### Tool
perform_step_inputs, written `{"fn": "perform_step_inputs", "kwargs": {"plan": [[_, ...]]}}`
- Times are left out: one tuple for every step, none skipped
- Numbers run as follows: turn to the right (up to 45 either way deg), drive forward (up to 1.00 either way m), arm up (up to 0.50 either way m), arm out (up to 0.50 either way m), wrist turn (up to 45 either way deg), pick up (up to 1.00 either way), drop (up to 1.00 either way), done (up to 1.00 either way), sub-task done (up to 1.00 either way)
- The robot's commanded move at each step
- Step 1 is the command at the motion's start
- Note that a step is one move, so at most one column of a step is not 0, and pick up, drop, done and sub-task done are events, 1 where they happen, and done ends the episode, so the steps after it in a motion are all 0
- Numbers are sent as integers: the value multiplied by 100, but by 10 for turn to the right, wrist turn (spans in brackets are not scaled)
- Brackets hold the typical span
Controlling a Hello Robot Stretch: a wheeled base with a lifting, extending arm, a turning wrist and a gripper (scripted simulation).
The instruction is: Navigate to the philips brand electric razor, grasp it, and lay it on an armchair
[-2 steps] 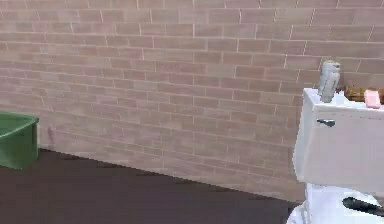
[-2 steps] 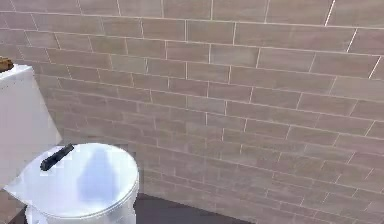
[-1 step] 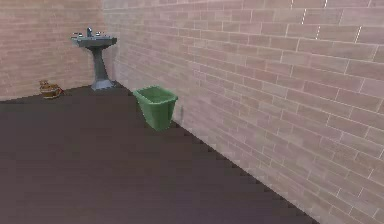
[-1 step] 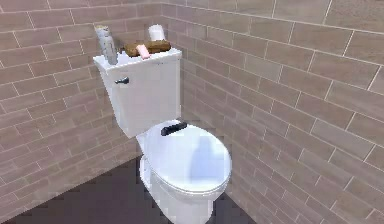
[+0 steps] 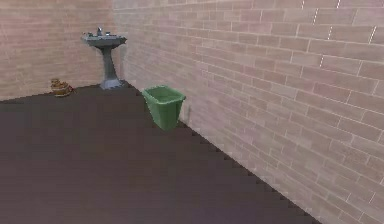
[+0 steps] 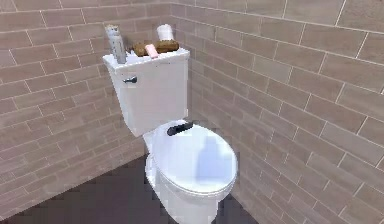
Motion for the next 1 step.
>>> {"fn": "perform_step_inputs", "kwargs": {"plan": [[450, 0, 0, 0, 0, 0, 0, 0, 0]]}}
